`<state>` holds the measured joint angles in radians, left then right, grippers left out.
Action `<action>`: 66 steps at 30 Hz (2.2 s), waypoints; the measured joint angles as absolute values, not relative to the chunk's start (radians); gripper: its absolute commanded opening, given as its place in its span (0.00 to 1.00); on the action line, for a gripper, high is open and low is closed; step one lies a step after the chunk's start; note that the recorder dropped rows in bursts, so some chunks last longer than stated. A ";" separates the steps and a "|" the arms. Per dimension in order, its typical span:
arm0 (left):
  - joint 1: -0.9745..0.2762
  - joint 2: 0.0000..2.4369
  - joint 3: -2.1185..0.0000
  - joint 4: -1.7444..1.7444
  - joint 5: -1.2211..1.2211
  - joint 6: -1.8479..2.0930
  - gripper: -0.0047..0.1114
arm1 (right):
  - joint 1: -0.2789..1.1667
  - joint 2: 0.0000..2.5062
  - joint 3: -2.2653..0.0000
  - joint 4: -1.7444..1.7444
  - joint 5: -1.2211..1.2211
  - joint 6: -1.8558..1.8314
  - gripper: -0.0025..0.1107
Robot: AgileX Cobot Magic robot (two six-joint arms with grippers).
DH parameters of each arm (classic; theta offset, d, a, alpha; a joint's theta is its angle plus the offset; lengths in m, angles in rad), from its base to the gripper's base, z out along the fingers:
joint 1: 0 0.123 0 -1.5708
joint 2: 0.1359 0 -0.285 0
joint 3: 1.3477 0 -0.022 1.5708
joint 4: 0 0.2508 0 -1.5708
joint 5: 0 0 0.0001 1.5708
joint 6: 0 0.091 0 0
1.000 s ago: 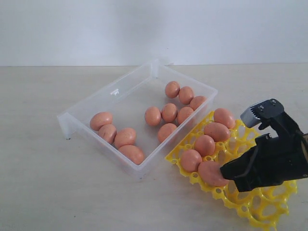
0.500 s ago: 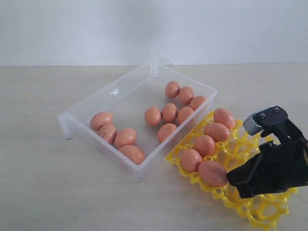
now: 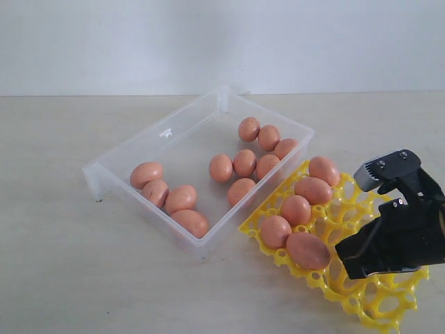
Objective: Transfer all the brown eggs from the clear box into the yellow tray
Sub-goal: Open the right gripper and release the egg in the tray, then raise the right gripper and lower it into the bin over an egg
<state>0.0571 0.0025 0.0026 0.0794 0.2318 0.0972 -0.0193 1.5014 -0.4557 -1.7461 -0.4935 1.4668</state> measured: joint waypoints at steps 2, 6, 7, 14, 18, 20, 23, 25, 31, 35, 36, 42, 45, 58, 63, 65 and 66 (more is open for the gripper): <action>0.057 0.003 0.003 0.079 0.232 0.097 0.08 | -0.019 1.501 -0.456 -1.746 -0.506 1.467 0.02; 0.057 0.003 0.003 0.079 0.232 0.097 0.08 | -0.019 1.501 -0.456 -1.746 -0.587 1.469 0.02; 0.057 0.003 0.003 0.079 0.232 0.097 0.08 | -0.019 1.501 -0.456 -1.746 -0.604 1.469 0.02; 0.057 0.003 0.003 0.079 0.232 0.097 0.08 | -0.005 1.501 -0.456 -1.746 -0.534 1.466 0.02; 0.057 0.003 0.003 0.079 0.232 0.097 0.08 | 0.019 1.515 -0.458 -1.746 -0.507 1.466 0.02; 0.057 0.003 0.003 0.079 0.232 0.097 0.08 | 0.021 1.546 -0.458 -1.746 -0.512 1.466 0.02; 0.057 0.003 0.003 0.079 0.232 0.097 0.08 | 0.021 1.566 -0.458 -1.746 -0.528 1.466 0.02; 0.057 0.003 0.003 0.079 0.232 0.097 0.08 | 0.021 1.568 -0.463 -1.746 -0.565 1.466 0.02; 0.057 0.003 0.003 0.079 0.232 0.097 0.08 | 0.021 1.482 -0.542 -1.748 -0.630 1.512 0.02; 0.057 0.003 0.003 0.079 0.232 0.097 0.08 | 0.025 1.418 -0.640 -1.695 -0.637 1.519 0.02; 0.057 0.003 0.003 0.079 0.232 0.097 0.08 | 0.039 1.410 -0.681 -1.678 -0.629 1.532 0.02; 0.057 0.003 0.003 0.079 0.232 0.097 0.08 | 0.211 1.492 -0.965 -1.725 -0.509 1.768 0.02; 0.057 0.003 0.003 0.079 0.232 0.097 0.08 | 0.276 1.598 -1.079 -1.727 -0.510 1.822 0.02; 0.057 0.003 0.003 0.079 0.232 0.097 0.08 | 0.579 1.761 -1.129 -1.598 0.324 1.149 0.02; 0.057 0.003 0.003 0.079 0.232 0.097 0.08 | 0.545 1.845 -1.302 -0.748 0.596 0.365 0.02; 0.057 0.003 0.003 0.079 0.232 0.097 0.08 | 0.500 1.888 -1.402 -0.328 0.728 0.000 0.02; 0.057 0.003 0.003 0.079 0.232 0.097 0.08 | 0.479 1.905 -1.450 -0.176 0.785 -0.157 0.02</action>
<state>0.0571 0.0025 0.0026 0.0794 0.2318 0.0972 0.4792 1.9052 -1.4501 -0.1764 0.7845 -0.1575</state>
